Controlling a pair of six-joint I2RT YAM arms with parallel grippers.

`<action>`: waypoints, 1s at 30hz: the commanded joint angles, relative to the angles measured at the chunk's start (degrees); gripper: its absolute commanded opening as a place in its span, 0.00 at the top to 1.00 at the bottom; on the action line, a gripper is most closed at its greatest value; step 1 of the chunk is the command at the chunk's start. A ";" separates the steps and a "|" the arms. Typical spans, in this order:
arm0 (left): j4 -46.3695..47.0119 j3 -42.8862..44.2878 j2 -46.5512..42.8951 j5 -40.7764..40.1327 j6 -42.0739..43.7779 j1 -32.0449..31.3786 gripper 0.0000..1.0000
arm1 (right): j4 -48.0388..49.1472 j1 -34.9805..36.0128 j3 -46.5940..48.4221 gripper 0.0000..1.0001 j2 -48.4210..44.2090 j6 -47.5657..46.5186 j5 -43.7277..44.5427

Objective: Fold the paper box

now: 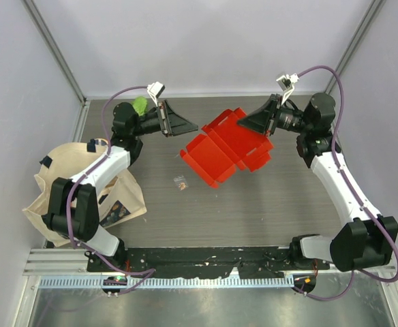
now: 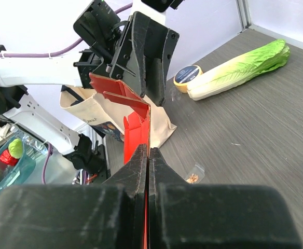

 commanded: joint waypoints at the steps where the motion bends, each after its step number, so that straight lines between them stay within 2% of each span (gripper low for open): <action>1: 4.75 0.07 0.81 1.43 -0.72 -0.64 0.67 | 8.88 0.49 -0.26 0.99 0.53 4.93 -2.19; 6: 7.12 -0.02 0.81 2.83 -1.68 -2.05 0.75 | 10.92 2.51 0.79 0.99 4.12 5.82 -2.81; 10: 12.54 -1.42 0.72 2.31 -2.12 -3.46 0.79 | 11.44 2.86 1.93 0.99 6.41 6.34 -2.98; 12: 11.79 -2.30 1.25 0.13 -1.07 -4.77 0.81 | 11.53 2.95 2.20 0.99 7.11 6.35 -2.99; 15: 13.52 0.24 4.14 2.13 -4.30 -6.44 0.81 | 7.43 3.04 3.33 0.99 7.64 2.06 -0.01; 16: 18.67 -0.62 4.32 2.05 -6.67 -6.45 0.81 | 2.27 2.95 4.82 0.99 7.82 0.56 3.14; 18: 21.44 -1.77 3.01 1.52 -9.42 -6.45 0.78 | 1.51 3.04 5.45 0.99 8.17 1.58 5.27; 19: 17.71 -2.56 2.40 0.48 -8.29 -6.45 0.78 | 1.60 3.04 5.28 0.99 8.09 1.95 5.80; 21: 9.63 -2.39 0.11 0.11 0.31 -6.36 0.78 | 1.51 2.95 4.75 0.99 7.56 1.95 5.89; 22: 0.53 -1.43 -0.68 0.29 3.56 -6.45 0.77 | 1.60 3.04 4.14 0.99 6.69 1.77 5.89; 23: -4.43 -0.81 -2.16 0.03 11.59 -6.36 0.75 | 1.60 3.04 3.78 0.99 6.24 1.51 5.72; 24: -9.87 -0.02 -3.14 -0.41 15.33 -6.27 0.74 | 1.43 2.95 3.52 0.99 5.89 1.16 5.54; 25: -20.11 1.46 -4.02 -1.46 19.54 -6.36 0.73 | 1.16 2.95 3.34 0.99 5.45 0.81 5.54; 27: -27.74 2.53 -6.56 -4.45 26.66 -6.36 0.67 | -0.76 2.95 3.69 0.99 4.66 0.02 5.54; 30: -32.41 2.27 -8.67 -5.33 28.37 -6.36 0.63 | -0.78 2.95 3.96 0.99 3.61 -0.07 4.93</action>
